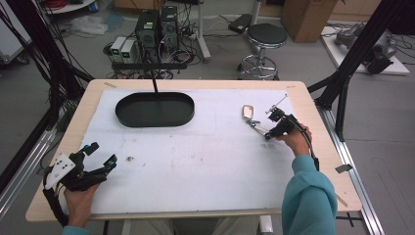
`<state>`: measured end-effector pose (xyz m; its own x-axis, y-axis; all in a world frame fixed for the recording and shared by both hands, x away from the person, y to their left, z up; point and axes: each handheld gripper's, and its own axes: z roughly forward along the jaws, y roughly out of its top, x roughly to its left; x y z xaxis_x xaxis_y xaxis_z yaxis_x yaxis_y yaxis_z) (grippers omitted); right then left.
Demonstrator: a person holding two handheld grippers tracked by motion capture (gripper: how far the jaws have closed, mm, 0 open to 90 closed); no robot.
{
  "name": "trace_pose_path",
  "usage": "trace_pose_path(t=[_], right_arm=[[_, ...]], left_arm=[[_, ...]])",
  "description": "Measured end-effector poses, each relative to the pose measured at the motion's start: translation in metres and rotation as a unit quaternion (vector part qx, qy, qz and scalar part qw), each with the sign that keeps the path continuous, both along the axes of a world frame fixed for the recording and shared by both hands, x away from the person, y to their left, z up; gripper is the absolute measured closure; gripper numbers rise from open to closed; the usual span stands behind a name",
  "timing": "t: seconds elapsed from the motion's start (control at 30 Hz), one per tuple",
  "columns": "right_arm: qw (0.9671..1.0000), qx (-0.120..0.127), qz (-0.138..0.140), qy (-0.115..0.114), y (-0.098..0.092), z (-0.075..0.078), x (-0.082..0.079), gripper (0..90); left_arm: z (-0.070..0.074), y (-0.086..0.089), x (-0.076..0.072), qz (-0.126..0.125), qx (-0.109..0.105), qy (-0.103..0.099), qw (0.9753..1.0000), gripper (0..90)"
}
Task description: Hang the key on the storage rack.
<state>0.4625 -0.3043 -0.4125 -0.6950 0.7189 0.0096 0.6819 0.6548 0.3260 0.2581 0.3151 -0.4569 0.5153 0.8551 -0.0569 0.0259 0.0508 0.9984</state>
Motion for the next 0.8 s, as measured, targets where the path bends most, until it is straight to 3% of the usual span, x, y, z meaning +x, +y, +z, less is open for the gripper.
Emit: trace_pose_path(t=[0.47, 0.63, 0.67, 0.8], right_arm=[[0.9999, 0.007, 0.012, -0.007, 0.0, 0.002, -0.002, 74.4], [0.9994, 0.023, 0.02, -0.014, 0.001, 0.006, -0.004, 74.4], [0.999, 0.038, 0.018, -0.017, 0.001, 0.009, -0.005, 74.6], [0.998, 0.057, 0.016, -0.018, -0.001, 0.013, -0.008, 74.7]], left_arm=[[0.0, 0.001, 0.001, 0.001, -0.003, 0.002, 1.0, 15.6], [0.0, 0.001, 0.0, -0.002, -0.003, 0.001, 1.0, 15.6], [0.0, 0.001, 0.001, -0.005, -0.004, 0.003, 1.0, 15.6], [0.0, 0.002, 0.002, -0.003, -0.011, 0.007, 0.9999, 14.9]])
